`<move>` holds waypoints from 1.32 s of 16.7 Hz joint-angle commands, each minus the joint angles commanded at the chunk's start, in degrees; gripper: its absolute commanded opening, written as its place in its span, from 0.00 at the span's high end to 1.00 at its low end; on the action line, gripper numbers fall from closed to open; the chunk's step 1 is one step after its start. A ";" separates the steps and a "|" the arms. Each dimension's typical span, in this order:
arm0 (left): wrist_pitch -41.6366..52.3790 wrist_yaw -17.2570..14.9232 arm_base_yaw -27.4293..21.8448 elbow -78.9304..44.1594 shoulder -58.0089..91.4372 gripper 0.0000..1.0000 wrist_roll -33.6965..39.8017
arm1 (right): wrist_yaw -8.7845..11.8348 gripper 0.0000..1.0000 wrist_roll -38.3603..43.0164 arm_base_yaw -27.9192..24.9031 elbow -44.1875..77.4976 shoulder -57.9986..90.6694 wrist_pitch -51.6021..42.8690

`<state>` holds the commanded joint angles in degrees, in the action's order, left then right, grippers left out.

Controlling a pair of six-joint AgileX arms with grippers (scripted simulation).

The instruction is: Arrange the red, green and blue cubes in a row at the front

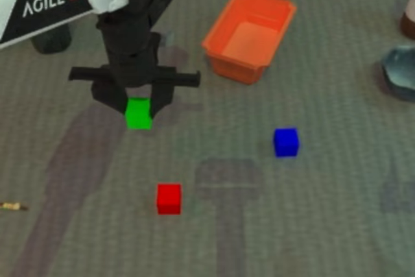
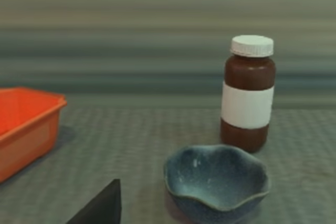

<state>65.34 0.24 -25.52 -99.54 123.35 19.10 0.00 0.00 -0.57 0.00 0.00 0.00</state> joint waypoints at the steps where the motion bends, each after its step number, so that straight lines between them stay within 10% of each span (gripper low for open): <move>1: 0.17 0.01 -0.72 -0.13 0.02 1.00 0.75 | 0.00 0.00 0.00 0.00 0.00 0.00 0.00; 11: 3.11 0.46 -19.72 0.36 -3.19 1.00 25.91 | 0.00 0.00 0.00 0.00 0.00 0.00 0.00; 22: -6.34 0.47 -20.42 7.27 -1.36 1.00 26.77 | 0.00 0.00 0.00 0.00 0.00 0.00 0.00</move>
<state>59.00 0.71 -45.94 -92.27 121.98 45.87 0.00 0.00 -0.57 0.00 0.00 0.00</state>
